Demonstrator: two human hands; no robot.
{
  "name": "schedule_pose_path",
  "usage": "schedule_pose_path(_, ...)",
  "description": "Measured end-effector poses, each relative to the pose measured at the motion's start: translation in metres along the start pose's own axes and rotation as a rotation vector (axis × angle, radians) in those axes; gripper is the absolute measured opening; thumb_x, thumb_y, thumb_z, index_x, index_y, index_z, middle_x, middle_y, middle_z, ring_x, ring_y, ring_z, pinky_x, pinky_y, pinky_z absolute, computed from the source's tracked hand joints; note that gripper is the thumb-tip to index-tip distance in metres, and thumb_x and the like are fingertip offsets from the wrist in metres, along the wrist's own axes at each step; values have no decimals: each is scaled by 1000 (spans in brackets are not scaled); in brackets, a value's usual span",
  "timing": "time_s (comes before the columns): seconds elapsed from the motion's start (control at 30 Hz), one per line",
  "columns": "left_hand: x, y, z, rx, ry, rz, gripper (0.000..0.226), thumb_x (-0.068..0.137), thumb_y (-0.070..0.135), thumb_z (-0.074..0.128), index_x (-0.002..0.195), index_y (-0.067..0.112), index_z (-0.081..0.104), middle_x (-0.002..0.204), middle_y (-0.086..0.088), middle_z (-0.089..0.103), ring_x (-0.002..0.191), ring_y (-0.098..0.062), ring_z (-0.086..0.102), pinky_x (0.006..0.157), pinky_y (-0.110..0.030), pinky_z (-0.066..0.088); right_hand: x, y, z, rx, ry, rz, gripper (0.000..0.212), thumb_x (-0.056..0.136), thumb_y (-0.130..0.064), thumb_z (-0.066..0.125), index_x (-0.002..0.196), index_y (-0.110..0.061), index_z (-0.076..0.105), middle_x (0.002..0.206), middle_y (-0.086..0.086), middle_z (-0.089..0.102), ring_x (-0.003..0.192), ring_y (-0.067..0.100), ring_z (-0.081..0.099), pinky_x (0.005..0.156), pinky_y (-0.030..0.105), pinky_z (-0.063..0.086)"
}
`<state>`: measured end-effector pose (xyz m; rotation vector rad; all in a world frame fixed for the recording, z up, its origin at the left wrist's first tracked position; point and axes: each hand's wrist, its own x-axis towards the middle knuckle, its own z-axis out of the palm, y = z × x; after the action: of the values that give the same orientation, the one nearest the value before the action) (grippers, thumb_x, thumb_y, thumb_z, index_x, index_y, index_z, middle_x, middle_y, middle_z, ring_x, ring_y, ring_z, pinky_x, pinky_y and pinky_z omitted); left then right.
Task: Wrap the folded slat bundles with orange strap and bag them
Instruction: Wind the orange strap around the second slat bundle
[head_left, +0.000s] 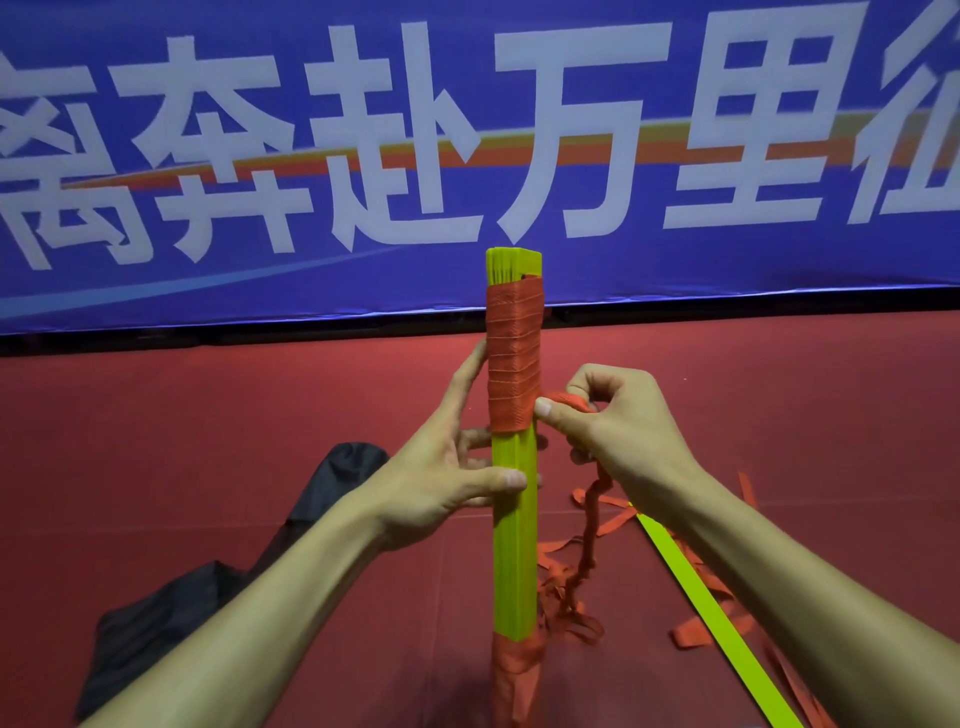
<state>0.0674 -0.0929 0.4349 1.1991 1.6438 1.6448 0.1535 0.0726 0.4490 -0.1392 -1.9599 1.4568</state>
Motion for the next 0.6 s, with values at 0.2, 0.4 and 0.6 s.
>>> schedule_pose_path(0.2,-1,-6,-3,-12,17,-9,94,83,-3,69,120,78,36,103,-12,75,92,-25,74,66,-26,56,0,0,-9,497,-374,418,28,76,-24,74,65,-19,50,62,0,47,49,14,40,50,25,38)
schedule_pose_path(0.4,2,-4,-1,-17,90,39,86,74,8,73,110,81,44,104,-12,75,94,-29,74,74,-40,60,3,6,-20,625,-547,555,14,83,-23,58,71,-20,52,63,1,45,52,15,46,50,26,39)
schedule_pose_path(0.6,4,-7,-1,-24,109,40,87,72,8,75,113,78,45,105,-13,75,94,-32,74,74,-39,59,9,17,-27,829,-610,587,36,55,-20,87,78,-16,59,70,6,53,58,18,55,54,29,50)
